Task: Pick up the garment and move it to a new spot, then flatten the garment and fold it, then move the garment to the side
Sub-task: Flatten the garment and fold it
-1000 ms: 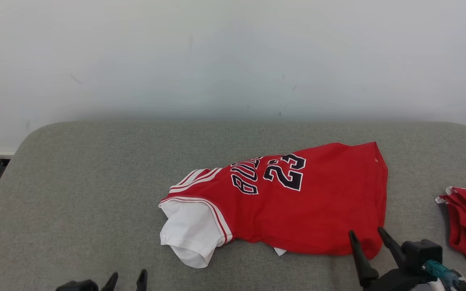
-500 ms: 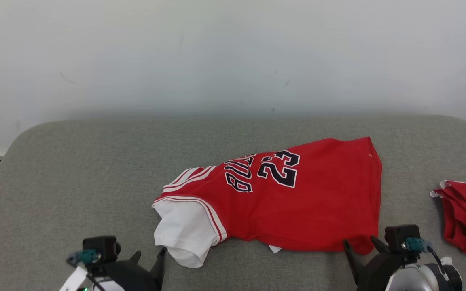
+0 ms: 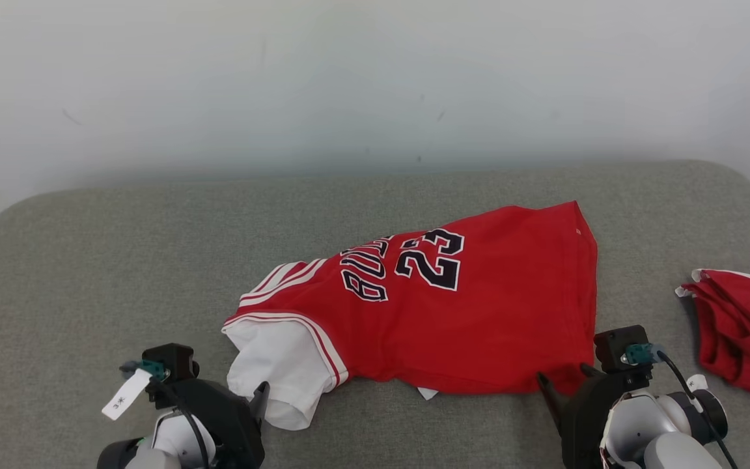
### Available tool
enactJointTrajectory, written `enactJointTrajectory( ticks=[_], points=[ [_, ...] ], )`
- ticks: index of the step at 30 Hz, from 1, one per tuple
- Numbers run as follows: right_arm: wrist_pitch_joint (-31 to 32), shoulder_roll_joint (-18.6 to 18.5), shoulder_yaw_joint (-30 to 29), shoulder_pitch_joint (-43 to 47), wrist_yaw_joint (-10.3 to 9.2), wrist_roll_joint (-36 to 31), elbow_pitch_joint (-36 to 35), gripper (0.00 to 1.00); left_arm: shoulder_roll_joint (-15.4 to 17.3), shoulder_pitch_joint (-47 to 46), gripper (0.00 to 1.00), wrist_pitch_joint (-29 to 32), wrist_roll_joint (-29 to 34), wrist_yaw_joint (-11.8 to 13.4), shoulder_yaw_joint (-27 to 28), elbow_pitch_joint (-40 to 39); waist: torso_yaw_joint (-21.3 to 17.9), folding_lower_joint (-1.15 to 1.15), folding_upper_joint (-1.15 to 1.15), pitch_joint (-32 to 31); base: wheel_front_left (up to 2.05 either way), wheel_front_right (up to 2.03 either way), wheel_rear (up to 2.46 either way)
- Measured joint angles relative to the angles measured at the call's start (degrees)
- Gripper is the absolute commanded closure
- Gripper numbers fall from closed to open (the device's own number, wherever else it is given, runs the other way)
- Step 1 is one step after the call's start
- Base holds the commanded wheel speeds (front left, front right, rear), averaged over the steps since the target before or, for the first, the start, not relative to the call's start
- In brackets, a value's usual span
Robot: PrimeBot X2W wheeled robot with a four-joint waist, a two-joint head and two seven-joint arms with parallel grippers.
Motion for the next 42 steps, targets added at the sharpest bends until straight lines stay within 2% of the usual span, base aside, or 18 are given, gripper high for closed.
enactJointTrajectory(
  ticks=[13,42],
  points=[
    [3.2,-0.6,-0.6,-0.7,-0.11,0.0,2.3,0.0,-1.1,-4.1,0.0,0.4,0.1,0.0,-0.7,5.8,0.1,0.01,0.0,2.1,0.0,0.0,0.0],
    [2.7,0.7,-2.5,-4.1,-0.66,1.2,8.9,0.0,-2.3,-7.8,0.0,-3.5,0.1,-2.2,-2.4,13.9,1.5,0.0,0.0,3.1,0.0,0.0,0.0]
  ],
)
